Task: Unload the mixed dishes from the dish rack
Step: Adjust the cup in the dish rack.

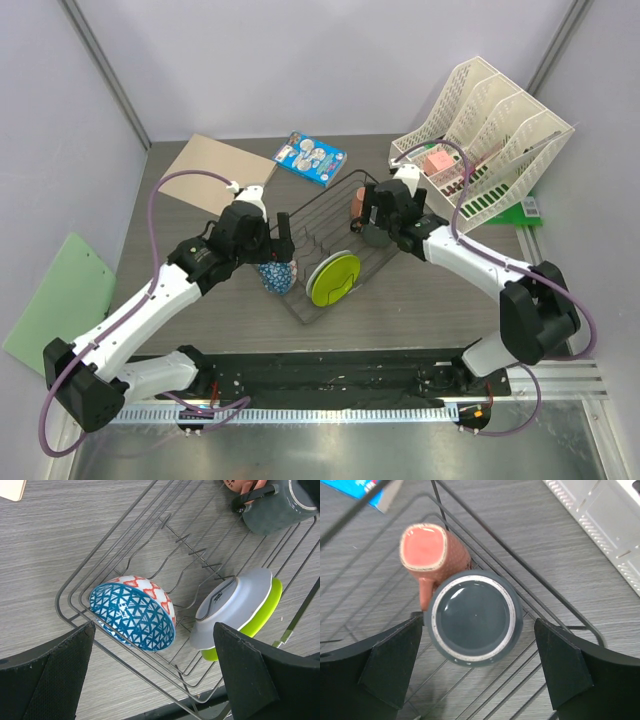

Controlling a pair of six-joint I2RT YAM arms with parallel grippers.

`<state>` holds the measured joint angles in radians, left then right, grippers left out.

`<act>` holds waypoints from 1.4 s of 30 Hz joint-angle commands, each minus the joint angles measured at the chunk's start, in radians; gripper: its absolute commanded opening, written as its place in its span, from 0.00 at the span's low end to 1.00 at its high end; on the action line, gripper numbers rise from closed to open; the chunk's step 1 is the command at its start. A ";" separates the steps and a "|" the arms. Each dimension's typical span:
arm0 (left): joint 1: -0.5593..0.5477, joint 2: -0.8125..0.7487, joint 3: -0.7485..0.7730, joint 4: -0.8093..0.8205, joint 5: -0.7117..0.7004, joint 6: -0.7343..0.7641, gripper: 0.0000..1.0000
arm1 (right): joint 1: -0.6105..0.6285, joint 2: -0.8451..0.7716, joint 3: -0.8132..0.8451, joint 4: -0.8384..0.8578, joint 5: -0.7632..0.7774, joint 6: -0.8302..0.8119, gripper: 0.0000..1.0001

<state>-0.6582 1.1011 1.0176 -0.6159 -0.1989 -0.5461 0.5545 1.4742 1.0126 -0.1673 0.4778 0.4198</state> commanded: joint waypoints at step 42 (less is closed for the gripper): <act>0.000 -0.012 -0.030 0.030 0.013 -0.021 1.00 | -0.005 0.034 -0.134 0.094 -0.014 0.027 1.00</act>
<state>-0.6582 1.1011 0.9890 -0.6170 -0.1974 -0.5575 0.5522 1.5440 0.9306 -0.0284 0.4980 0.4767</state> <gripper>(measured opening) 0.997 0.995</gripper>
